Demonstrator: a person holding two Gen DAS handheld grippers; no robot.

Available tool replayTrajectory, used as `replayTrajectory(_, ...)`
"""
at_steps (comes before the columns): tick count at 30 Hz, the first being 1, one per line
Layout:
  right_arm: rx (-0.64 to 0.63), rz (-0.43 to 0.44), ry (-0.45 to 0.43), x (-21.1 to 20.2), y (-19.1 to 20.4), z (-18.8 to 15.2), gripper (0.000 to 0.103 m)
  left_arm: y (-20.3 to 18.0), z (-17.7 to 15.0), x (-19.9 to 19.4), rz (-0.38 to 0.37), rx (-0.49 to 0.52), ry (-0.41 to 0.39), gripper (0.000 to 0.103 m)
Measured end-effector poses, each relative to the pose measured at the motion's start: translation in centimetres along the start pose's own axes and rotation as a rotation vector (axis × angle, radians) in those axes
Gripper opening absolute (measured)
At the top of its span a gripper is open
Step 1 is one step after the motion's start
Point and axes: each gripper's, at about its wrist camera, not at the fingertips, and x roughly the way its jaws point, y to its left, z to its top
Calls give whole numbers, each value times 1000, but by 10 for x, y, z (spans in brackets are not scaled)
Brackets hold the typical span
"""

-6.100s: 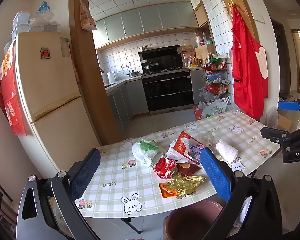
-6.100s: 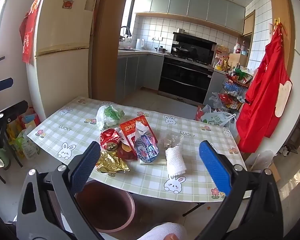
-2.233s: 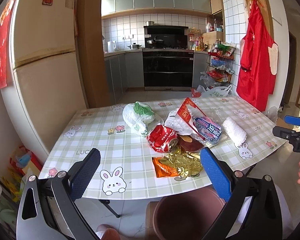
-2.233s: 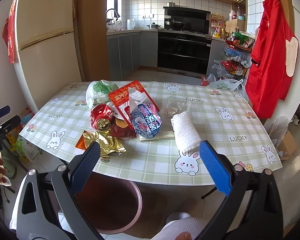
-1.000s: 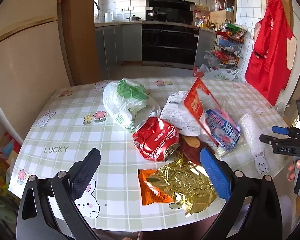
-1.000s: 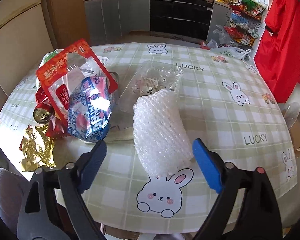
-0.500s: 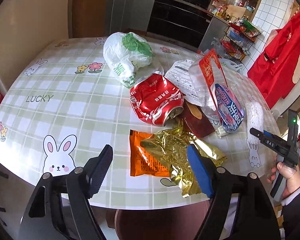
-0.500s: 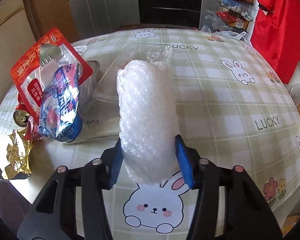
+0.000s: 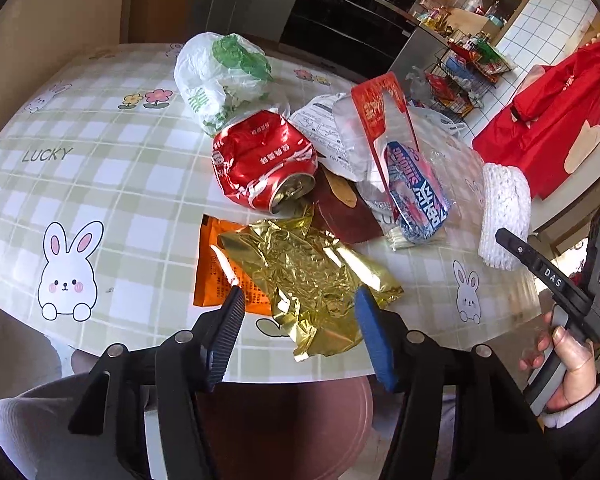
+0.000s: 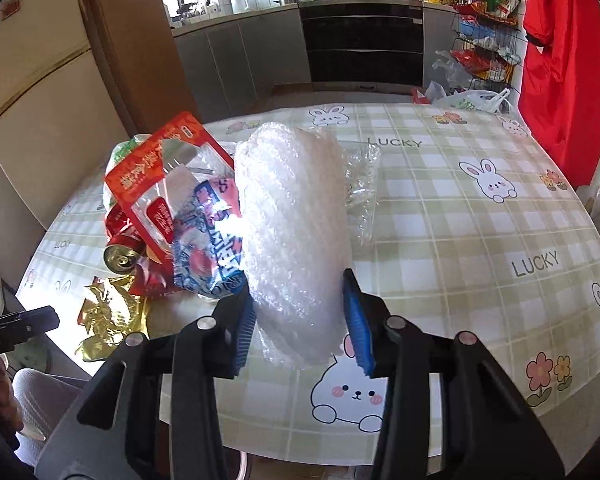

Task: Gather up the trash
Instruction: 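Close the right tool on the bubble wrap while the left tool reaches the plastic bag, then lift the bubble wrap with the right tool while the left tool grasps and lifts the plastic bag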

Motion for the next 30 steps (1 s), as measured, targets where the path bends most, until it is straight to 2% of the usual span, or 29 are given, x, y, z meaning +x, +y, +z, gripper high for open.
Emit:
replayTrajectory(7,-2,11,-21,-13,4,3,43,15,36,-9,23,-30,-73,56)
replayTrajectory(11,22,7,-4,-4,0,7,43,44,79,-3,33,-74,-118,56)
replayTrajectory(15,12,-12,20,5,2,13,43,73,131,22,81,-86,-150,56)
replayTrajectory(19,-9,-36,29,10,3,19,43,101,176,50,16,-185,-162,56)
replayTrajectory(20,-8,-43,32,12,2,20,43,107,186,57,14,-207,-170,59)
replayTrajectory(22,4,-52,39,13,0,22,43,118,202,72,-1,-278,-172,80)
replayTrajectory(24,6,-60,49,15,-2,23,43,127,213,85,-61,-357,-169,90)
replayTrajectory(26,-8,-82,56,16,-3,24,43,134,221,103,-82,-406,-138,94)
replayTrajectory(30,11,-99,63,17,-11,26,43,139,224,131,-14,-413,-94,95)
